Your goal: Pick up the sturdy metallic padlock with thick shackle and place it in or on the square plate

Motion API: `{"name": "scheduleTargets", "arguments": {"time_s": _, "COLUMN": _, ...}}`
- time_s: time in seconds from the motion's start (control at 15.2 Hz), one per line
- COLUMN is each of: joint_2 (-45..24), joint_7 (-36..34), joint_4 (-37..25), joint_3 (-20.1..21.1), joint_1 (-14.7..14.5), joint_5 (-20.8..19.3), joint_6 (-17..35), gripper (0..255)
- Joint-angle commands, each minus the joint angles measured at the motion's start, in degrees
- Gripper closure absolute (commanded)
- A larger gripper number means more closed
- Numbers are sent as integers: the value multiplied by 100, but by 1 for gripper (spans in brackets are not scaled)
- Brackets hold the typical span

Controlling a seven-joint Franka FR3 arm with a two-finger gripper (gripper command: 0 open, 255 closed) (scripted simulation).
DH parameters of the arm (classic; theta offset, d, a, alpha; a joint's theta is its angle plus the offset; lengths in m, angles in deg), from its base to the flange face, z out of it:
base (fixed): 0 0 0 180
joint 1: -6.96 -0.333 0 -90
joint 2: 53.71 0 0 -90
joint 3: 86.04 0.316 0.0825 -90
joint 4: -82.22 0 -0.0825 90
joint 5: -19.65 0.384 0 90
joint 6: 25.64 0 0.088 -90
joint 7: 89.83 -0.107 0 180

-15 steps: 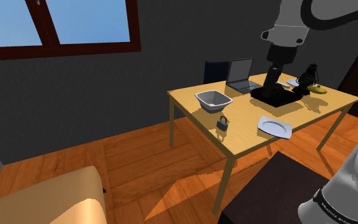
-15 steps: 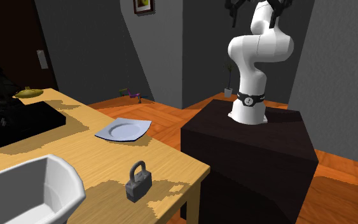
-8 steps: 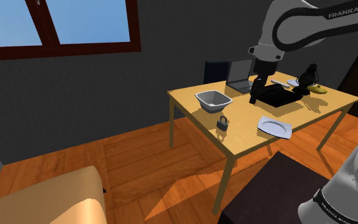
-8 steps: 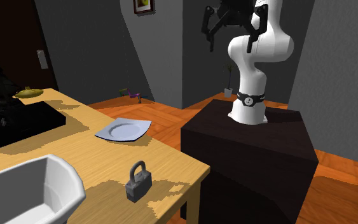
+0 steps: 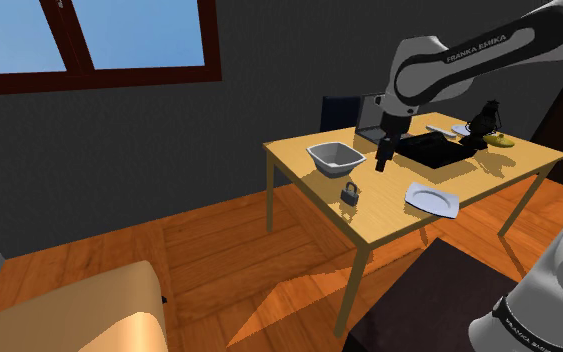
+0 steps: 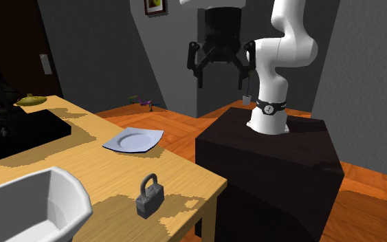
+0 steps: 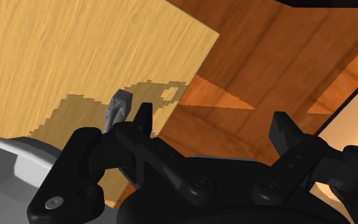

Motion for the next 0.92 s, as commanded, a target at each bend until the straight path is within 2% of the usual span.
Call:
{"name": "scheduleTargets", "arguments": {"time_s": 0.0, "joint_2": -465, "joint_7": 236, "joint_4": -135, "joint_3": -148, "joint_1": 42, "joint_5": 61, "joint_6": 312, "gripper": 0}}
{"name": "scheduleTargets", "arguments": {"time_s": 0.46, "joint_2": -2059, "joint_7": 961, "joint_4": -916, "joint_3": -402, "joint_1": 167, "joint_5": 538, "joint_6": 1005, "gripper": 0}}
{"name": "scheduleTargets", "arguments": {"time_s": 0.86, "joint_2": -3448, "joint_7": 1561, "joint_4": -1876, "joint_3": -384, "joint_1": 435, "joint_5": 1047, "joint_6": 1297, "gripper": 0}}
